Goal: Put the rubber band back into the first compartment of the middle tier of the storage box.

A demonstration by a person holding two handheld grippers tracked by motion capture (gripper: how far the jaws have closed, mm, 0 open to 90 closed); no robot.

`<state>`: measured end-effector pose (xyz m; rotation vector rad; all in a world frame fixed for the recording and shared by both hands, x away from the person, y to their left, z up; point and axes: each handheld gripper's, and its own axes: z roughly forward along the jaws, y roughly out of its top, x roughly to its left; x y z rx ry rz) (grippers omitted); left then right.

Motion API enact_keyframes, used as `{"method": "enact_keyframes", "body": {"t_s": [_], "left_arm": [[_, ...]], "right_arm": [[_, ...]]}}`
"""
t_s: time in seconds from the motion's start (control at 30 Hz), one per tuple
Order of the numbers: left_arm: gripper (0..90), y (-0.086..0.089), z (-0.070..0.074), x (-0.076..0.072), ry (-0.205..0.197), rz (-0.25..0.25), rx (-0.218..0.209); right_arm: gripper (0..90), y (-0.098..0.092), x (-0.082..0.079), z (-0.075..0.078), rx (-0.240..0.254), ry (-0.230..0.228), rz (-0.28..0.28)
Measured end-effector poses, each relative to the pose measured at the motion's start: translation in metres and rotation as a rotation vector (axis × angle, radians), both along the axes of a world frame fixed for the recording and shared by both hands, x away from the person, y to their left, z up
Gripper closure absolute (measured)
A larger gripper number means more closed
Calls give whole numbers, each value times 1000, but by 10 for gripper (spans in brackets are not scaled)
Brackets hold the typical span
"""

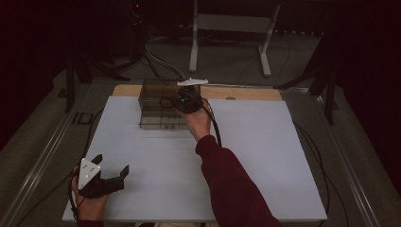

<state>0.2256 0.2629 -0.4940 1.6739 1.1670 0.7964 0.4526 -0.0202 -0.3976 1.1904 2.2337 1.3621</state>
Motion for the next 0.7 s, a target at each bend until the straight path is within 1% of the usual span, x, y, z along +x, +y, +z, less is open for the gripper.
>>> {"method": "enact_keyframes", "body": {"t_s": [0.23,0.33,0.7], "left_arm": [[4,0,0,0,0,-1,4],[4,0,0,0,0,-3,8],[4,-1,0,0,0,-3,9]], "right_arm": [[889,5,1,-3,-2,1,4],[889,10,0,-5,-19,-1,15],[887,20,1,-7,-23,-1,24]]}}
